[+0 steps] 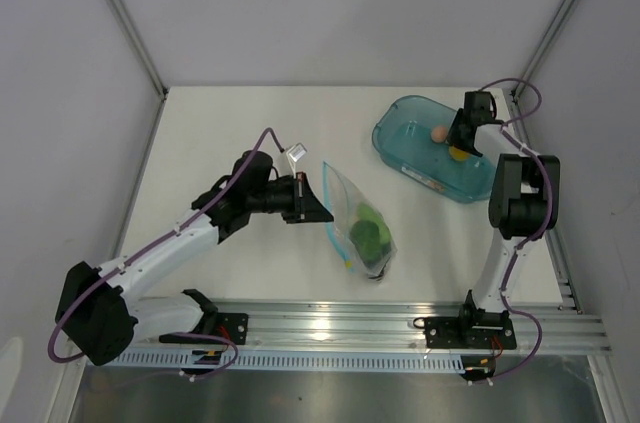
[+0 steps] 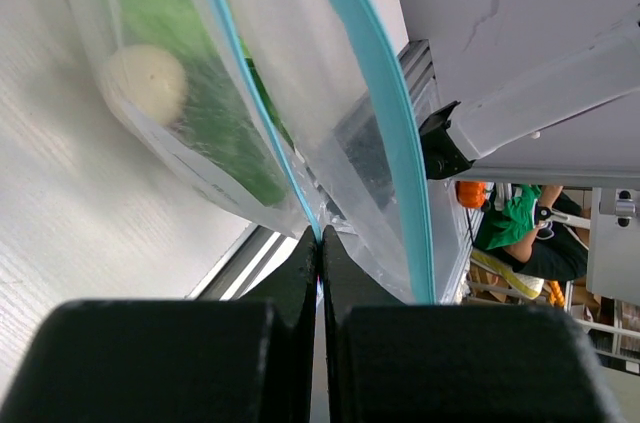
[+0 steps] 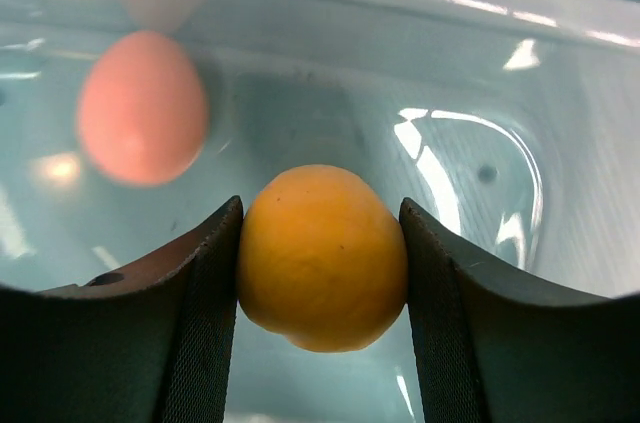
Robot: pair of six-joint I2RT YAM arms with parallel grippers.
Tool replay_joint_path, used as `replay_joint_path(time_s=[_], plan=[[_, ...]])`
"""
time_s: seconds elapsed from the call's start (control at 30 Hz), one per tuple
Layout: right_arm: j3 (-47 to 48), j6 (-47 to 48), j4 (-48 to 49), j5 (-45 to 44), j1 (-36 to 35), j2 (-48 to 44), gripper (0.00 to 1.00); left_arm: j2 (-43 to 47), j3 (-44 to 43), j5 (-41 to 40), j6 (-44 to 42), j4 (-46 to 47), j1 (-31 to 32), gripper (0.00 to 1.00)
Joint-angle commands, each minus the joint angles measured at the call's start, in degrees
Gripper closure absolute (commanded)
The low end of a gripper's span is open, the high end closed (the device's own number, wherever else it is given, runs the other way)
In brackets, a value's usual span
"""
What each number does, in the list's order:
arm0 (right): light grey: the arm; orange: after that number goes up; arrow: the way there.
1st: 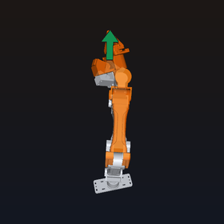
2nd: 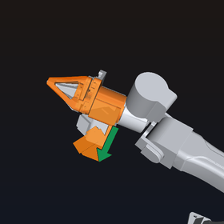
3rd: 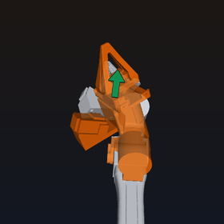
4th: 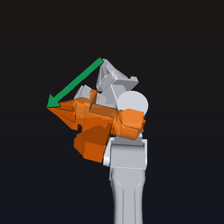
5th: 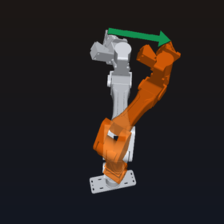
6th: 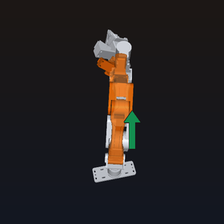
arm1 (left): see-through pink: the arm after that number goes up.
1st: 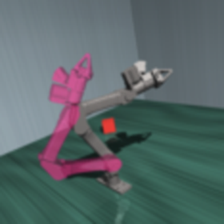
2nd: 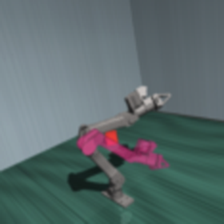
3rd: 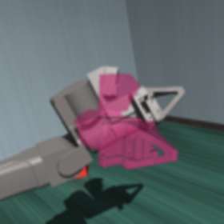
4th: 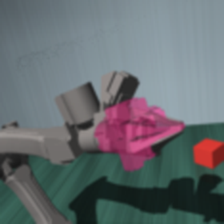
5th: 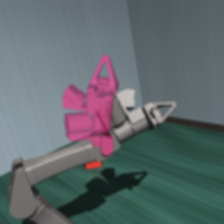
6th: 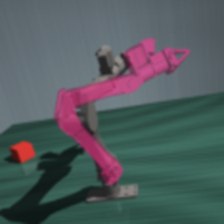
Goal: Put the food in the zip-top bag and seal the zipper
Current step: Pick up the fake fruit from the bin.
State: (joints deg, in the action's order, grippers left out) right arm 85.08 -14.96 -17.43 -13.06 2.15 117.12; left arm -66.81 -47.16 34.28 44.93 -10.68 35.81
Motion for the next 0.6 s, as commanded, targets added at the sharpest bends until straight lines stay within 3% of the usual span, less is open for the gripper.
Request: replay_joint_path(time_s=[0.0, 0.27, 0.37, 0.57], plan=[[-2.5, -1.6, 0.3, 1.0, -0.7, -9.5, 1.0, 2.1, -0.9, 0.4, -0.5, 0.3, -0.5, 0.99], [-9.3, -2.4, -2.9, 8.1, -5.0, -25.1, 1.0, 4.0, -1.5, 0.0, 0.3, 0.7, -0.5, 0.99], [-11.2, -1.9, -4.4, 11.2, -9.3, -30.9, 1.0, 4.1, -2.1, -0.1, 0.5, 0.7, -0.5, 0.99], [-13.1, 0.1, -10.2, 9.1, -23.7, -40.5, 1.0, 5.1, -2.6, 0.0, 0.8, 1.0, -0.5, 0.99]])
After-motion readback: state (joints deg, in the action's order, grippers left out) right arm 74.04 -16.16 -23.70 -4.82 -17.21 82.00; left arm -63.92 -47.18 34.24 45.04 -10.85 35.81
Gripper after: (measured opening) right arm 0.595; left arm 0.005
